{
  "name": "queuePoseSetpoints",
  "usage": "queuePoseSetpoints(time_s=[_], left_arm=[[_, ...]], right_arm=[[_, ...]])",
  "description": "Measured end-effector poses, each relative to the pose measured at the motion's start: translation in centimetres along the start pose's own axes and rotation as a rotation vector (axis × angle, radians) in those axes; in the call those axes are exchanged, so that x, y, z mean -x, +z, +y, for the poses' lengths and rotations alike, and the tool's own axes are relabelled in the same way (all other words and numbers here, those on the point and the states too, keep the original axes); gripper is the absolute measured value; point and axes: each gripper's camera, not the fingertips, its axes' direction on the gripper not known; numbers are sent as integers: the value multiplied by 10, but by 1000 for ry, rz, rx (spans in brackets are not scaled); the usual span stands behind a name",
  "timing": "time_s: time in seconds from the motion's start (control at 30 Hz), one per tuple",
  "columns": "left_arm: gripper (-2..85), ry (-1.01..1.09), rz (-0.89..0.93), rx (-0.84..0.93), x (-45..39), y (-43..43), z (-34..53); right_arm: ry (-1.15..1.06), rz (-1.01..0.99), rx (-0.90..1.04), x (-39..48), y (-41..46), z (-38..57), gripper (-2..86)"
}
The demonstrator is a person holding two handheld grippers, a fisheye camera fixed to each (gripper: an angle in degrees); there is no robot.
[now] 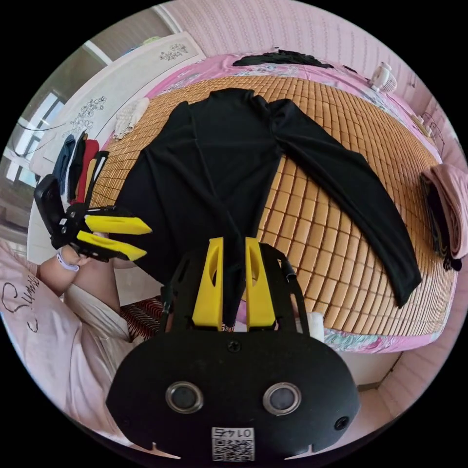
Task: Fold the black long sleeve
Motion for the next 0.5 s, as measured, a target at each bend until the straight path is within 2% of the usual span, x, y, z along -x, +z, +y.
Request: queuePoseSetpoints(time_s=[0.1, 0.17, 0.2, 0.5], left_arm=[[86, 38, -48, 92, -27, 45, -24], [13, 65, -61, 223, -38, 75, -31], [8, 72, -73, 250, -41, 79, -31], [-1, 118, -157, 152, -88, 48, -27]], right_arm=[[55, -70, -14, -11, 2, 9, 59], [56, -91, -37, -13, -4, 12, 31], [52, -102, -45, -14, -11, 12, 23], [62, -193, -104, -38, -67, 16, 6]])
